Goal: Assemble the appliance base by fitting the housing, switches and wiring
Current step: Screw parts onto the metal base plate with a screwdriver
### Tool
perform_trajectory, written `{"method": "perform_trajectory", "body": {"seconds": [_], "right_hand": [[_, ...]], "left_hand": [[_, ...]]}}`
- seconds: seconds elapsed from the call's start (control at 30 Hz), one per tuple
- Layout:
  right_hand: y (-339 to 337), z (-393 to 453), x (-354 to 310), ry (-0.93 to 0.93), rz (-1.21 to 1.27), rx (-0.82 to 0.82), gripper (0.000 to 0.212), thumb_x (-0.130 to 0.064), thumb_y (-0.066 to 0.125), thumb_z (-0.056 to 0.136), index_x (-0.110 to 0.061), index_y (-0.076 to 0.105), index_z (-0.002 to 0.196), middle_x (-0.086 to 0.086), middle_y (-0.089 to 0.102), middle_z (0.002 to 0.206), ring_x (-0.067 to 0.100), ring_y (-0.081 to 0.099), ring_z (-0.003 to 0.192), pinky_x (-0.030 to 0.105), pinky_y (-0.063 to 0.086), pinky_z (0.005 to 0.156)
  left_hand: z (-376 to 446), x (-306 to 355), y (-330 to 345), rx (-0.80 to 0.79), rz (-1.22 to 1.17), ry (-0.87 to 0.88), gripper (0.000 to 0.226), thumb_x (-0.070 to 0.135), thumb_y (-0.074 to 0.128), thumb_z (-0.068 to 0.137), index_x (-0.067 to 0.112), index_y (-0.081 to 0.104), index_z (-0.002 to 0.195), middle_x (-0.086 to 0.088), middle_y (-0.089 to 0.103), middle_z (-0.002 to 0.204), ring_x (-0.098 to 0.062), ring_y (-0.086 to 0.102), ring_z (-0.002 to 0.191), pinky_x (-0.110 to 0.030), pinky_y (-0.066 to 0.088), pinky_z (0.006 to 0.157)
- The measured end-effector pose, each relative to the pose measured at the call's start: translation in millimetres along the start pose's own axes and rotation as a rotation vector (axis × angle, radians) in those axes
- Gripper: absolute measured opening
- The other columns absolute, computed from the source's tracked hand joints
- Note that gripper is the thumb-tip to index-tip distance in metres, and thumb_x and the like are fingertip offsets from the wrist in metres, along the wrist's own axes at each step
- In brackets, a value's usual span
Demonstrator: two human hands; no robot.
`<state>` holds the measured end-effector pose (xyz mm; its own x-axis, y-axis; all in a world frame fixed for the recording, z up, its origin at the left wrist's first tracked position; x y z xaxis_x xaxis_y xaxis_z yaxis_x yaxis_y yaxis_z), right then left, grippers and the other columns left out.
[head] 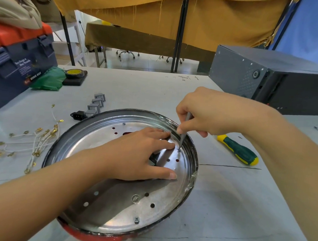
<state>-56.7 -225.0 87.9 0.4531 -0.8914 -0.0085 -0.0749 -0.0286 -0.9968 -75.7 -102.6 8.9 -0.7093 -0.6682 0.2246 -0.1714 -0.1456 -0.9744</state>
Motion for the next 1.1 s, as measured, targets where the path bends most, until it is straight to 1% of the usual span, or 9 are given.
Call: {"method": "perform_trajectory", "body": {"seconds": [0.07,0.17,0.27,0.33,0.4,0.57,0.73,0.9,1.1], "right_hand": [[-1.5,0.3,-0.9,0.005,-0.067,0.047,0.036,-0.040,0.064,0.087,-0.020,0.054,0.059,-0.004,0.050,0.036,0.015,0.054,0.053,0.030,0.042,0.052],[-1.7,-0.3,-2.9,0.003,-0.134,0.079,0.039,-0.047,0.060,0.088,-0.018,0.056,0.063,-0.003,0.053,0.057,0.019,0.052,0.061,0.027,0.033,0.049],[-0.5,-3.7,-3.0,0.002,-0.141,0.063,0.038,-0.047,0.057,0.089,-0.018,0.056,0.065,-0.004,0.052,0.056,0.015,0.052,0.059,0.027,0.035,0.049],[2.2,-7.0,-1.3,-0.002,-0.074,-0.006,0.026,-0.042,0.058,0.090,-0.021,0.059,0.075,-0.008,0.056,0.060,0.007,0.054,0.063,0.026,0.041,0.055],[2.9,-11.0,0.8,-0.007,0.002,-0.056,0.012,-0.032,0.060,0.090,-0.029,0.055,0.080,-0.015,0.054,0.067,0.000,0.051,0.067,0.017,0.035,0.054],[-0.5,-9.4,1.8,-0.015,0.080,-0.027,0.020,-0.022,0.064,0.089,-0.029,0.056,0.072,-0.013,0.060,0.063,0.001,0.060,0.059,0.013,0.038,0.052],[-2.5,-5.1,-2.1,0.009,-0.057,0.028,0.031,-0.039,0.063,0.088,-0.022,0.056,0.064,-0.004,0.055,0.047,0.012,0.056,0.050,0.027,0.042,0.051],[-3.6,-4.7,-5.8,0.030,-0.183,0.064,0.042,-0.046,0.055,0.091,-0.019,0.049,0.059,-0.002,0.047,0.057,0.015,0.044,0.054,0.026,0.025,0.047],[1.6,-11.1,-1.8,-0.009,-0.003,-0.107,0.011,-0.028,0.059,0.092,-0.030,0.052,0.084,-0.018,0.051,0.071,-0.001,0.049,0.067,0.013,0.033,0.053]], "left_hand": [[0.0,0.3,-0.5,0.005,-0.001,0.003,0.073,0.076,0.041,0.075,0.036,0.043,0.135,0.007,0.032,0.150,-0.010,0.022,0.137,-0.032,0.028,0.110],[-0.1,0.3,-0.3,-0.001,-0.004,0.004,0.074,0.077,0.041,0.074,0.036,0.042,0.136,0.008,0.031,0.151,-0.009,0.021,0.137,-0.030,0.025,0.110],[0.1,0.0,0.4,-0.010,-0.004,-0.003,0.077,0.077,0.039,0.073,0.037,0.039,0.138,0.008,0.027,0.153,-0.009,0.018,0.139,-0.029,0.023,0.111],[0.1,-0.4,0.8,-0.016,0.000,-0.011,0.079,0.079,0.038,0.071,0.038,0.037,0.139,0.009,0.026,0.154,-0.008,0.017,0.140,-0.031,0.023,0.113],[0.0,-0.5,1.1,-0.021,-0.001,-0.018,0.079,0.079,0.038,0.071,0.038,0.036,0.140,0.009,0.024,0.154,-0.008,0.016,0.141,-0.033,0.023,0.114],[0.3,-0.5,0.8,-0.018,0.004,-0.016,0.078,0.078,0.039,0.072,0.038,0.038,0.139,0.009,0.025,0.154,-0.008,0.017,0.140,-0.032,0.023,0.114],[0.2,-0.3,1.1,-0.017,0.001,-0.008,0.080,0.079,0.036,0.071,0.037,0.039,0.138,0.008,0.027,0.153,-0.009,0.018,0.140,-0.032,0.023,0.112],[-0.1,0.2,0.8,-0.001,-0.008,0.003,0.079,0.079,0.037,0.071,0.035,0.041,0.137,0.007,0.030,0.152,-0.010,0.020,0.138,-0.030,0.024,0.110],[0.3,-2.0,2.1,-0.020,0.004,-0.017,0.080,0.080,0.036,0.071,0.039,0.035,0.140,0.010,0.024,0.154,-0.008,0.016,0.140,-0.031,0.021,0.112]]}}
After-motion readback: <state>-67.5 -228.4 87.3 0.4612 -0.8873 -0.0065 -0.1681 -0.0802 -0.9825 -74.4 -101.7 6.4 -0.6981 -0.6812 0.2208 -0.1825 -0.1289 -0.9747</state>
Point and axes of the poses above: each hand's wrist, its own z-axis towards the middle knuckle, its own y-axis out of the palm, x = y × z, the point moved 5 cm from there along z, towards the middle knuckle
